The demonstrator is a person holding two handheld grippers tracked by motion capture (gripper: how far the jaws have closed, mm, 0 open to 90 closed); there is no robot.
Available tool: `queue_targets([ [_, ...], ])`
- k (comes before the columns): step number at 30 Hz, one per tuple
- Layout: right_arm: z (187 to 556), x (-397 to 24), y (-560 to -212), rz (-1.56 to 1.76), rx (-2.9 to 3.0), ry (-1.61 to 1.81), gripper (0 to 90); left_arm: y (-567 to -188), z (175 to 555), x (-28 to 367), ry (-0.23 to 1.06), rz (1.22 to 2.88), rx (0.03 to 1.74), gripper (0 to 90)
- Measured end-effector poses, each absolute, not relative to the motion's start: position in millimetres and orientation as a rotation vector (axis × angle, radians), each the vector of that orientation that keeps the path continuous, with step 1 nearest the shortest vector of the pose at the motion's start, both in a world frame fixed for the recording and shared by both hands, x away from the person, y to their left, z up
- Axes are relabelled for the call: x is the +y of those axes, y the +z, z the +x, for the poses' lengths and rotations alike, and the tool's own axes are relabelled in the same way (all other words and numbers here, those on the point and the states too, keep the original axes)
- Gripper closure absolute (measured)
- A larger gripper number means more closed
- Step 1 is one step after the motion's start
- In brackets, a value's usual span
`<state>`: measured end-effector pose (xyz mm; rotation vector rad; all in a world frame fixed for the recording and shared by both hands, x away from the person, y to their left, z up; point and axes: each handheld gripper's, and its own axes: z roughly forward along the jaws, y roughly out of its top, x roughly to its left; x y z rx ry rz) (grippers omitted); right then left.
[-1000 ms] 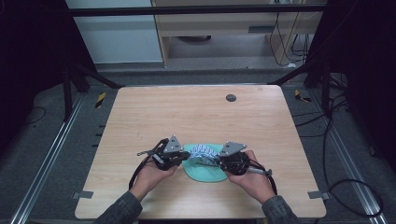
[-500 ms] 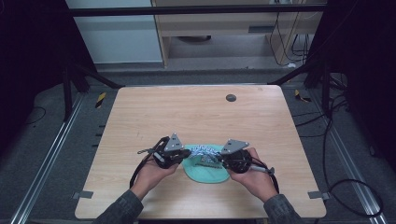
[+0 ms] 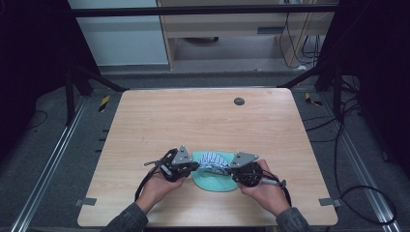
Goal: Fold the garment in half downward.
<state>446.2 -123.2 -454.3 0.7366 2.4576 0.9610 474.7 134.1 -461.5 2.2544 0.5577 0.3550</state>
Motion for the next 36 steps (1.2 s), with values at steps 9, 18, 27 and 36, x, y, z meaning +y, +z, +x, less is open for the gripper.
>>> queue_targets([
  [9,440.7,-124.9,-463.2,0.732,2.477,0.952,83.6,-471.2,467.0,132.6,0.344,2.272,0.548,86.8],
  [18,440.8,-125.4,-462.7,0.727,2.483,0.952,83.6,-470.5,461.7,135.6,0.422,2.209,0.602,56.0],
  [27,440.8,-123.6,-460.3,0.705,2.494,0.953,82.0,-477.2,465.5,125.5,0.39,2.229,0.563,48.7],
  [36,435.5,-125.3,-465.9,0.689,2.505,0.936,78.1,-484.4,457.8,124.8,0.414,2.235,0.538,63.0],
])
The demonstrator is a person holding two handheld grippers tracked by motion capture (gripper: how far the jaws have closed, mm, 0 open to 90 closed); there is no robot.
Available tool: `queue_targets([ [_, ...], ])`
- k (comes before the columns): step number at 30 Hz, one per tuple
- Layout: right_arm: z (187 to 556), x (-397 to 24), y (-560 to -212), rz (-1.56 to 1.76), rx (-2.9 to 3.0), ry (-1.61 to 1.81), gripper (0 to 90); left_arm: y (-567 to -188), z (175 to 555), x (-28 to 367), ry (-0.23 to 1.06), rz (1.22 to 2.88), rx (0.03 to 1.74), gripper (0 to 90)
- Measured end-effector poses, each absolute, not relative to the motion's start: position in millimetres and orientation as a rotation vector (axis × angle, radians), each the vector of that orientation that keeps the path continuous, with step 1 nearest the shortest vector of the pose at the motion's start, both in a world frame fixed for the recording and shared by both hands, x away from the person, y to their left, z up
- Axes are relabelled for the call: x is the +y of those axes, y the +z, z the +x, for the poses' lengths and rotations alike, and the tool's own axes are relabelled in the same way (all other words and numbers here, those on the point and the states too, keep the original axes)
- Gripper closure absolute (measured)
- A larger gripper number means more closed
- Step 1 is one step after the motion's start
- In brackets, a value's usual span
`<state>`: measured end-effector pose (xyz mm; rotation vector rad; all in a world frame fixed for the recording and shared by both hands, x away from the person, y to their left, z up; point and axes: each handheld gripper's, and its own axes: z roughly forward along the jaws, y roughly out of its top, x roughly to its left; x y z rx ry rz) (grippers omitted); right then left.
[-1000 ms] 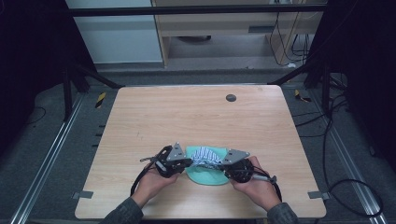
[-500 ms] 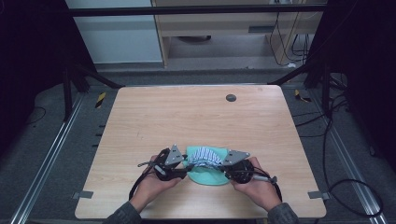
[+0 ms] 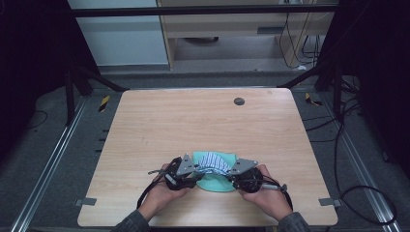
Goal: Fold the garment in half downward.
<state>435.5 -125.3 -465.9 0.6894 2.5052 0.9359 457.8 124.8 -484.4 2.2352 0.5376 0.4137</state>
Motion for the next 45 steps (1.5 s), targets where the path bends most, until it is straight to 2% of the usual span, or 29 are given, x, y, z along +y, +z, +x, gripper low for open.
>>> queue_targets([
  [5,433.6,-125.3,-468.9,0.692,2.508,0.938,80.3,-485.6,454.6,127.0,0.423,2.25,0.522,74.4],
  [9,431.9,-124.8,-472.8,0.689,2.518,0.934,82.0,-485.6,453.6,128.1,0.427,2.28,0.499,79.5],
  [18,429.4,-125.0,-478.6,0.659,2.541,0.894,86.5,-489.0,449.7,129.1,0.415,2.327,0.456,83.2],
  [32,429.6,-124.4,-483.7,0.648,2.574,0.849,86.7,-490.2,448.6,128.2,0.381,2.391,0.448,84.1],
  [34,428.9,-124.5,-484.4,0.655,2.58,0.85,85.0,-489.5,447.5,129.1,0.374,2.382,0.464,82.4],
  [37,426.3,-126.4,-483.5,0.673,2.569,0.872,74.0,-487.6,444.9,134.1,0.369,2.339,0.504,68.7],
  [43,419.4,-138.7,-479.8,0.728,2.537,0.909,53.5,-480.6,435.5,153.5,0.342,2.271,0.564,53.2],
  [45,418.3,-143.0,-478.7,0.746,2.525,0.913,49.7,-477.8,433.8,160.0,0.349,2.268,0.576,49.9],
])
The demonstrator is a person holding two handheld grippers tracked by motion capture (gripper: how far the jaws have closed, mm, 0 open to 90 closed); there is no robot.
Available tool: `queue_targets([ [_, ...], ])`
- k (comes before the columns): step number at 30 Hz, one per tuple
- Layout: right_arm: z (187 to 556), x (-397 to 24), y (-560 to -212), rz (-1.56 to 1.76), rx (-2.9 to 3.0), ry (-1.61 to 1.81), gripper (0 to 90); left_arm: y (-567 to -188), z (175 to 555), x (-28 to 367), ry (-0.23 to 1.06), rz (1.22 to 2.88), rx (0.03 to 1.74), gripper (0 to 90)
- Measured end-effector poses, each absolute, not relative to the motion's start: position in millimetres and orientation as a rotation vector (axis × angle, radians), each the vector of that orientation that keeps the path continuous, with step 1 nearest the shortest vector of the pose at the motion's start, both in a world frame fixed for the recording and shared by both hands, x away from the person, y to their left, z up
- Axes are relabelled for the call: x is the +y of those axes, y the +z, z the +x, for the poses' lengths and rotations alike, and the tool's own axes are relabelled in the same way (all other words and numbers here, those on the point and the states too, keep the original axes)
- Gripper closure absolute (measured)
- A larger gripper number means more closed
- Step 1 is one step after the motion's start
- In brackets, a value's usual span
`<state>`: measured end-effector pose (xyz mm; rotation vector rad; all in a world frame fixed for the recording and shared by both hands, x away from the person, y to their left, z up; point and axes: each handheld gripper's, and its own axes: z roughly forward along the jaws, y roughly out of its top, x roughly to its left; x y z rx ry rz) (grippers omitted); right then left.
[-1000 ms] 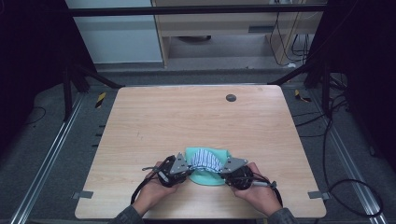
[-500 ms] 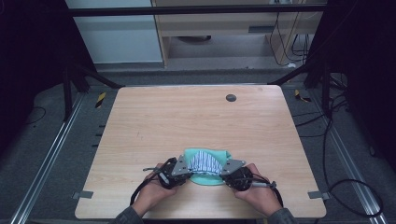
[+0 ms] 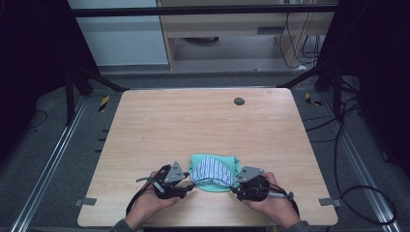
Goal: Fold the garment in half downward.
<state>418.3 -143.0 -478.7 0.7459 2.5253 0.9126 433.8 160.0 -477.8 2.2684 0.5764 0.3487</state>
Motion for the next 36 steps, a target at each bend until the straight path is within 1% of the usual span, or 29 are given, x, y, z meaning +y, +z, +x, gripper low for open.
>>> queue_targets([
  [3,417.9,-148.2,-477.0,0.777,2.507,0.918,43.9,-474.2,434.6,168.7,0.361,2.25,0.609,43.3],
  [7,421.1,-155.3,-477.4,0.812,2.475,0.92,33.1,-471.2,440.6,177.2,0.378,2.238,0.653,33.3],
  [10,425.5,-161.0,-479.3,0.864,2.453,0.903,24.7,-471.5,447.0,183.0,0.392,2.236,0.698,27.4],
  [13,430.4,-168.2,-479.9,0.915,2.428,0.895,19.5,-472.3,453.9,188.2,0.407,2.238,0.732,23.4],
  [18,441.1,-182.1,-478.5,1.017,2.377,0.901,15.6,-475.0,467.7,196.6,0.409,2.262,0.782,18.2],
  [26,462.2,-200.4,-484.6,1.183,2.279,0.89,12.8,-479.4,489.5,212.7,0.46,2.251,0.885,14.3],
  [36,486.1,-214.4,-500.3,1.427,2.112,0.912,9.6,-498.4,512.0,234.1,0.466,2.176,1.067,8.0],
])
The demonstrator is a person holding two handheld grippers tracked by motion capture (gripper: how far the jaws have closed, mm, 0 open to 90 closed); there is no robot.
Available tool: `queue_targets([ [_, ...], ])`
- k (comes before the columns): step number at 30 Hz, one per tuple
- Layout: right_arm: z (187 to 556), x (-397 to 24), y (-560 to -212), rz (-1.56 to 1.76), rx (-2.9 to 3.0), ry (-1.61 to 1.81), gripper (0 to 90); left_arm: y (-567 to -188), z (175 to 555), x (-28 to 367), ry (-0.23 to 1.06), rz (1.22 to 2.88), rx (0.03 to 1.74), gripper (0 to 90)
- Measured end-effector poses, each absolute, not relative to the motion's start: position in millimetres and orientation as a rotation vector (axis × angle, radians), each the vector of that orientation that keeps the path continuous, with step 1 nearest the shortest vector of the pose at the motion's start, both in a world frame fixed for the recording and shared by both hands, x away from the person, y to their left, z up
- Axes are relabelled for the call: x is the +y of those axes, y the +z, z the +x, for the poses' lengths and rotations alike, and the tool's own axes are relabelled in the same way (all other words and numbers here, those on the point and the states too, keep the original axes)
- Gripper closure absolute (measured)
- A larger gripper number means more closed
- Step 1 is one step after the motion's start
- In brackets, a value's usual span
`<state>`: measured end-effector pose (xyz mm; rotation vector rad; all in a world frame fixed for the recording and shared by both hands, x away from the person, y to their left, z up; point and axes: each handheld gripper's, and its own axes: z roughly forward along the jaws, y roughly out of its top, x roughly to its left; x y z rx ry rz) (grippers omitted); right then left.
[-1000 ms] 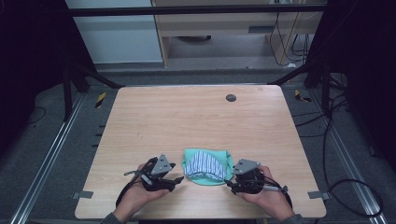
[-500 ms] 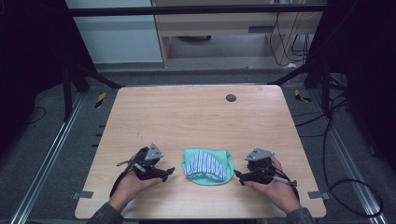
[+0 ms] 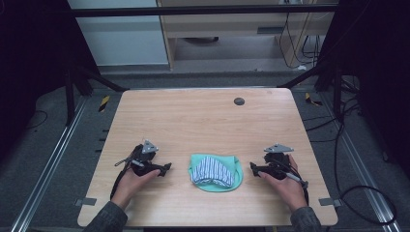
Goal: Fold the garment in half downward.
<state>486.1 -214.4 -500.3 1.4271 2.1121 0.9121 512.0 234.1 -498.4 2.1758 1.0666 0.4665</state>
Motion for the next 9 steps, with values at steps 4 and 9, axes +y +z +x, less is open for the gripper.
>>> queue_targets([
  [4,492.7,-211.3,-510.0,1.471,2.068,0.878,4.6,-505.7,515.4,237.3,0.481,2.15,1.091,7.4],
  [9,495.1,-207.4,-512.4,1.505,2.02,0.878,1.5,-508.2,518.1,236.9,0.497,2.13,1.101,2.8],
])
